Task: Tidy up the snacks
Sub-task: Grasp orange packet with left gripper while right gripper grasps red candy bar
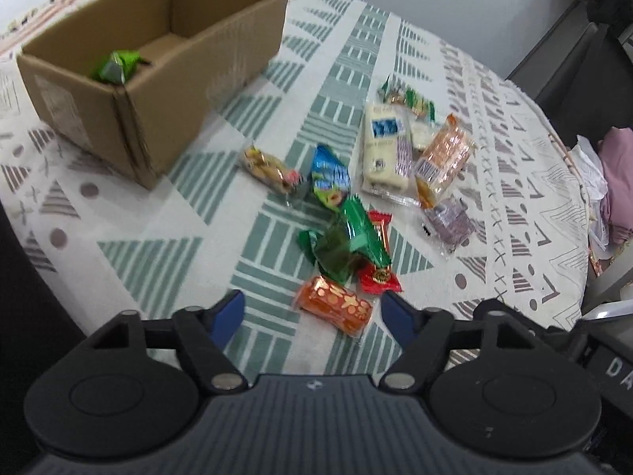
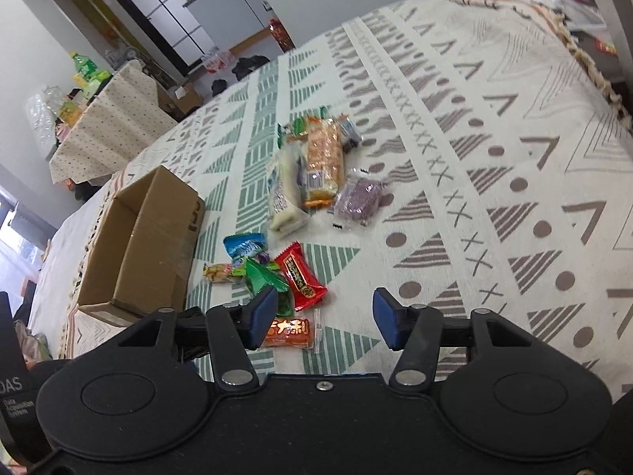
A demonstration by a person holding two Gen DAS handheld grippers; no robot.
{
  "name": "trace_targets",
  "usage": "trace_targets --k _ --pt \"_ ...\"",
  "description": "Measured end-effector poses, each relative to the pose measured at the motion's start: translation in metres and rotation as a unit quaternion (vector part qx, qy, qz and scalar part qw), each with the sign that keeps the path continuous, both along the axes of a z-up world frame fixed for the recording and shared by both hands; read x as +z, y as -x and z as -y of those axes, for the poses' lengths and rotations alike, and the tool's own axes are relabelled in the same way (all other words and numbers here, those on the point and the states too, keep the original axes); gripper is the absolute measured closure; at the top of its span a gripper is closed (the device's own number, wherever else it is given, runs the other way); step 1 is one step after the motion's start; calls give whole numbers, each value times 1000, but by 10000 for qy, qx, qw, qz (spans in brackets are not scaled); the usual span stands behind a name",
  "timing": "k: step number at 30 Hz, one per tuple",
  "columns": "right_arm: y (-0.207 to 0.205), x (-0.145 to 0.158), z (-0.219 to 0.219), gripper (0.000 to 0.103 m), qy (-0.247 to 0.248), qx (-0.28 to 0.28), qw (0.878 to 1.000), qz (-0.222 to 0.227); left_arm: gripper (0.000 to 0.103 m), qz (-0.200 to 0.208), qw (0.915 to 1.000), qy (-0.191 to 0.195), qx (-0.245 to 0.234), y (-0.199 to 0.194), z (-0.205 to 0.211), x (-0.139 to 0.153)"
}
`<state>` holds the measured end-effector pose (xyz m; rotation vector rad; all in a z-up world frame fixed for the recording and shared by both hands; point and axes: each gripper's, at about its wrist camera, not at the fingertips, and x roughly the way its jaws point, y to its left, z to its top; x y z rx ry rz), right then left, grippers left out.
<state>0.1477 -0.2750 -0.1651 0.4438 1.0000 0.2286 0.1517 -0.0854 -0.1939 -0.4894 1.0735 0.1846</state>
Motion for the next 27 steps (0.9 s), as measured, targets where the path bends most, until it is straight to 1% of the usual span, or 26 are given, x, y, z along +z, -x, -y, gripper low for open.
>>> trace_targets --k 2,3,5,7,12,15,17,19,24,27 --pt "-3 -4 0 52 -46 -46 10000 -74 39 -78 9999 127 39 -3 1 -8" --pt "-4 -5 1 56 -71 -89 9999 -101 43 -97 9998 151 48 -5 2 -11" --pt "-7 -8 5 59 -86 -193 9997 -143 45 -102 9997 212 102 -7 3 -14" --pt "-8 -11 8 60 -134 -268 9994 -172 48 -128 9995 273 127 -10 5 -18" --pt "-15 -18 6 63 -156 -243 9992 -284 51 -257 9988 369 195 -20 9 -31" --pt "-20 -22 4 64 -203 -193 9990 -350 52 -212 9990 303 240 -25 10 -34" --pt "-23 -25 3 64 -234 -151 9988 -400 57 -168 9993 242 250 -27 10 -35" --pt "-26 -28 2 64 -281 -114 9986 -443 60 -143 9994 188 257 -29 9 -35" --pt "-34 -35 -5 64 -338 6 9979 -546 61 -119 9992 -64 375 -28 2 -31" --pt "-39 -40 -13 64 -302 95 9978 -590 62 -113 9991 -101 407 -29 -7 -30"
